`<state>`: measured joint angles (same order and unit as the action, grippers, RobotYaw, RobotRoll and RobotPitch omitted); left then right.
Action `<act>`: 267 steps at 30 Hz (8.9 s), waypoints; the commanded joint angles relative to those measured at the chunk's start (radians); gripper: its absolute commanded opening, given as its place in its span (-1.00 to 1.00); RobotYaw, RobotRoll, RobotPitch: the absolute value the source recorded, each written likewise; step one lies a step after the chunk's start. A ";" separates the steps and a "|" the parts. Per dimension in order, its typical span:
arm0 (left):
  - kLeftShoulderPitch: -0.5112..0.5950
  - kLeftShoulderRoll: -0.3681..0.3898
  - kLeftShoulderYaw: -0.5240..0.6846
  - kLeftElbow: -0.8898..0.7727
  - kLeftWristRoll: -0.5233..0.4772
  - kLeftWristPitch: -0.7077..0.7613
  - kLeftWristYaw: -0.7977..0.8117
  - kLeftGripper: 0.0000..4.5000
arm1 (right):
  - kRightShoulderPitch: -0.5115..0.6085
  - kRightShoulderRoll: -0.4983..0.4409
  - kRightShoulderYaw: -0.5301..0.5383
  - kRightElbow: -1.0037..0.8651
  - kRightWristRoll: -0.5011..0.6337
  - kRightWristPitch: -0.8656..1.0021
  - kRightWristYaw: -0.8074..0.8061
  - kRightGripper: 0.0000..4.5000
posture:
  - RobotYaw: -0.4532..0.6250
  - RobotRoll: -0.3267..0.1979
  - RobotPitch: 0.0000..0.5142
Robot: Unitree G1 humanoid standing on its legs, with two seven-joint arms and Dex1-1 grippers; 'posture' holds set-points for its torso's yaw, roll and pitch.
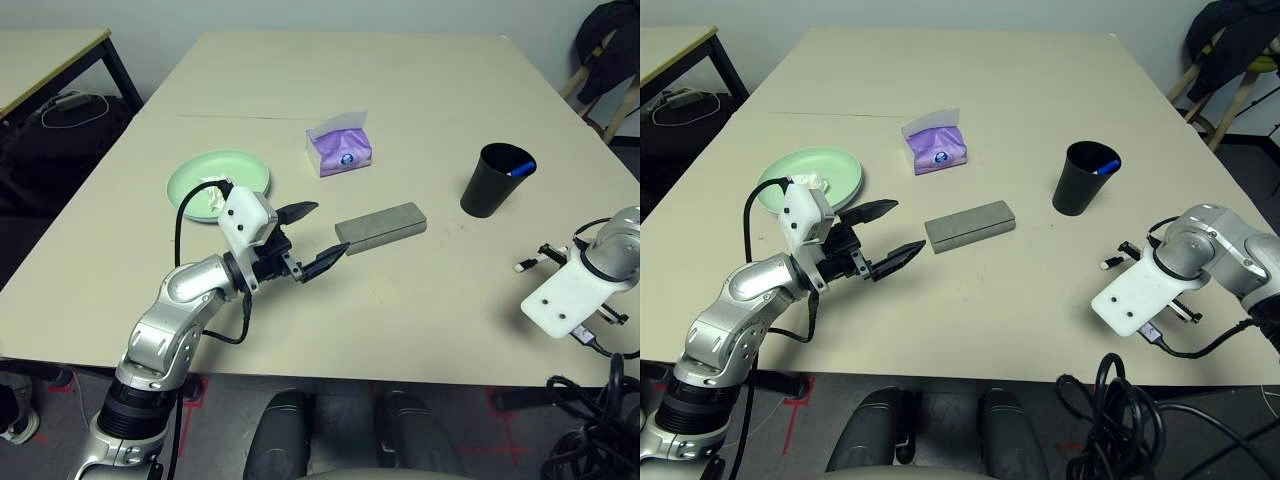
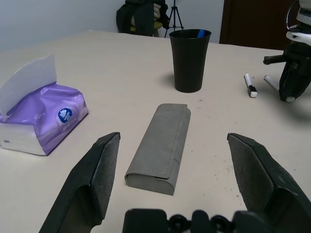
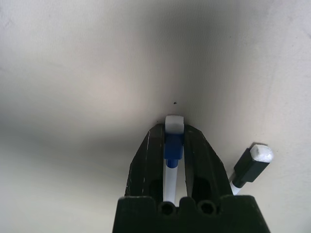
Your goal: Organize and tidy the items on the table.
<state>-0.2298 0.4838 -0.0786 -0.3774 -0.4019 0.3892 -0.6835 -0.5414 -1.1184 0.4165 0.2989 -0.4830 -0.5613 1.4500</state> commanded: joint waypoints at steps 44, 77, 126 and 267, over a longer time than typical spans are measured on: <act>-0.040 -0.001 -0.019 0.039 0.023 0.000 -0.032 1.00 | -0.311 0.535 -0.488 -0.239 0.760 1.022 -0.542 -0.81 | -0.19 0.25 -0.54; -0.042 -0.006 -0.034 0.069 0.036 -0.021 -0.062 1.00 | -0.010 0.638 -0.630 -0.340 0.631 0.790 -1.149 -0.81 | -0.26 0.25 -0.52; -0.042 -0.010 -0.030 0.064 0.047 -0.021 -0.049 1.00 | -0.079 0.461 -0.495 -0.449 0.855 1.090 -0.666 0.99 | -0.22 0.25 -0.52; 0.001 0.010 0.004 -0.043 0.035 0.064 0.014 1.00 | -0.355 0.205 0.059 0.474 -0.126 0.092 -0.112 0.98 | -0.03 0.25 -0.31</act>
<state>-0.2290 0.4931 -0.0584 -0.4183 -0.3705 0.4493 -0.6652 -0.9157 -0.9051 0.4702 0.7649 -0.5907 -0.4897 1.3843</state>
